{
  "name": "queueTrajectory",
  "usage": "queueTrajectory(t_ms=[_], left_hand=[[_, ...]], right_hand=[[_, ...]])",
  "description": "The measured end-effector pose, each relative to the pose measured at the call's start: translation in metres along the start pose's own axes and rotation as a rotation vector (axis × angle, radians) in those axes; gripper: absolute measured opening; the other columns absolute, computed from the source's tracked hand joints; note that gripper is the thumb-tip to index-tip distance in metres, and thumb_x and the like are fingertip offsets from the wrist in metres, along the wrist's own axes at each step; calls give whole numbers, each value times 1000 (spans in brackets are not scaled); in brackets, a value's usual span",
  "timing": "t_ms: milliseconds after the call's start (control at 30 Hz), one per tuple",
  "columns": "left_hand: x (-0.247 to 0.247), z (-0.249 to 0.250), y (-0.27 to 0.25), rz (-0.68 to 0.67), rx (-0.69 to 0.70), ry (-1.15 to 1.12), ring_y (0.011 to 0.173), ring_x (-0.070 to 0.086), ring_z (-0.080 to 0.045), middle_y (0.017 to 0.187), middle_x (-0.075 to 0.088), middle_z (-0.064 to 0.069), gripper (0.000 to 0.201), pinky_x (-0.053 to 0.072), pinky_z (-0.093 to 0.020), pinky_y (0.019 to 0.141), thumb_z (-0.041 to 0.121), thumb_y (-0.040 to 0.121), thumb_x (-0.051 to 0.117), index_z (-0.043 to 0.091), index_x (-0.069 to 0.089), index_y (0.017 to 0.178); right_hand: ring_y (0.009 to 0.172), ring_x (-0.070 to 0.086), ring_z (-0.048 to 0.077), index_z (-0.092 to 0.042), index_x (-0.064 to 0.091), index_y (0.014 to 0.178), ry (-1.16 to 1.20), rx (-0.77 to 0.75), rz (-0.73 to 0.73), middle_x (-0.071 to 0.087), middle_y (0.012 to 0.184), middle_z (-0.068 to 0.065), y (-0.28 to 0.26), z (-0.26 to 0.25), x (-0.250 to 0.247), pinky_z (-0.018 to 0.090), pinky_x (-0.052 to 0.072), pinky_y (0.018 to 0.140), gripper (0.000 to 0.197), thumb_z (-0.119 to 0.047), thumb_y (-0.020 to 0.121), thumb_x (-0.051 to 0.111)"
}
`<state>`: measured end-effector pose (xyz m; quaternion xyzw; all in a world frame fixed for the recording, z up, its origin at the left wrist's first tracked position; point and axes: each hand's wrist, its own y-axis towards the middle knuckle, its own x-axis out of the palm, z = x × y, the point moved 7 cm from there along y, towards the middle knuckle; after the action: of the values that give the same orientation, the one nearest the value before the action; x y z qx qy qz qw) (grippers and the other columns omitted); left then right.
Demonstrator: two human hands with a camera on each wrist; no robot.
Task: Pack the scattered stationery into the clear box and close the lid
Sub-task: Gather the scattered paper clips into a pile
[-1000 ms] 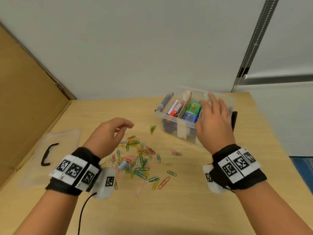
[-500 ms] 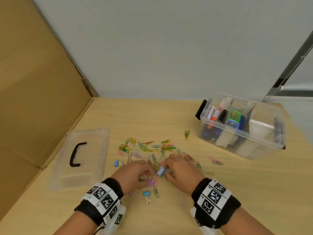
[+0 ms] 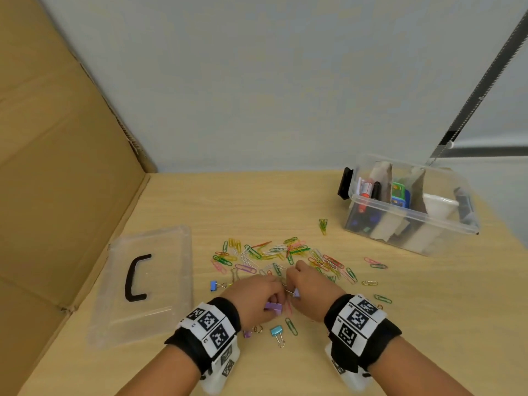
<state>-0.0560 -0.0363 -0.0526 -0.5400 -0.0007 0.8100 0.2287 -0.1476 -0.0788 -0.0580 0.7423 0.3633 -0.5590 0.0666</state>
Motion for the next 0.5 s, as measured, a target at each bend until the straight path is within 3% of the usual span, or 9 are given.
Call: queueTrajectory(t_ms=[100,233,333,367,433,500], left_hand=[[-9,-8,-5,70,3,-176,91,52,-7,98,47,12,24,43,-21,78,29,86,57,29,59,110],[-25,-26,-15,197,-22,-340,96,51,-6,99,49,10,22,45,-22,88,27,90,56,32,62,110],[-38,-38,-25,319,-51,-378,102,47,-5,101,54,11,16,40,-22,89,31,91,55,36,60,105],[-41,-41,-28,352,-66,-373,104,45,-5,102,54,11,16,38,-21,90,33,91,55,36,60,106],[-47,-46,-35,402,-83,-393,108,44,-3,106,51,11,19,35,-17,94,35,89,55,33,61,106],[-52,-52,-41,438,-88,-446,112,43,0,112,47,10,17,31,-16,101,30,86,60,29,63,103]], right_hand=[[96,48,16,-23,49,104,133,28,54,43,101,-5,-6,8,-8,26,42,81,22,-20,85,60],[80,48,4,-24,51,115,371,84,107,50,104,-2,-12,18,-14,15,37,68,33,-21,84,62],[76,46,-4,-25,53,118,453,129,137,50,102,-3,-13,26,-16,7,34,63,32,-21,86,61],[77,48,-2,-25,55,115,463,128,140,50,102,-2,-14,26,-16,7,34,64,29,-21,87,61],[83,55,11,-28,54,93,488,118,175,55,104,3,-15,26,-16,11,36,64,12,-21,86,60],[88,60,26,-25,46,74,571,130,191,62,104,11,-17,27,-13,22,43,67,16,-28,86,57]])
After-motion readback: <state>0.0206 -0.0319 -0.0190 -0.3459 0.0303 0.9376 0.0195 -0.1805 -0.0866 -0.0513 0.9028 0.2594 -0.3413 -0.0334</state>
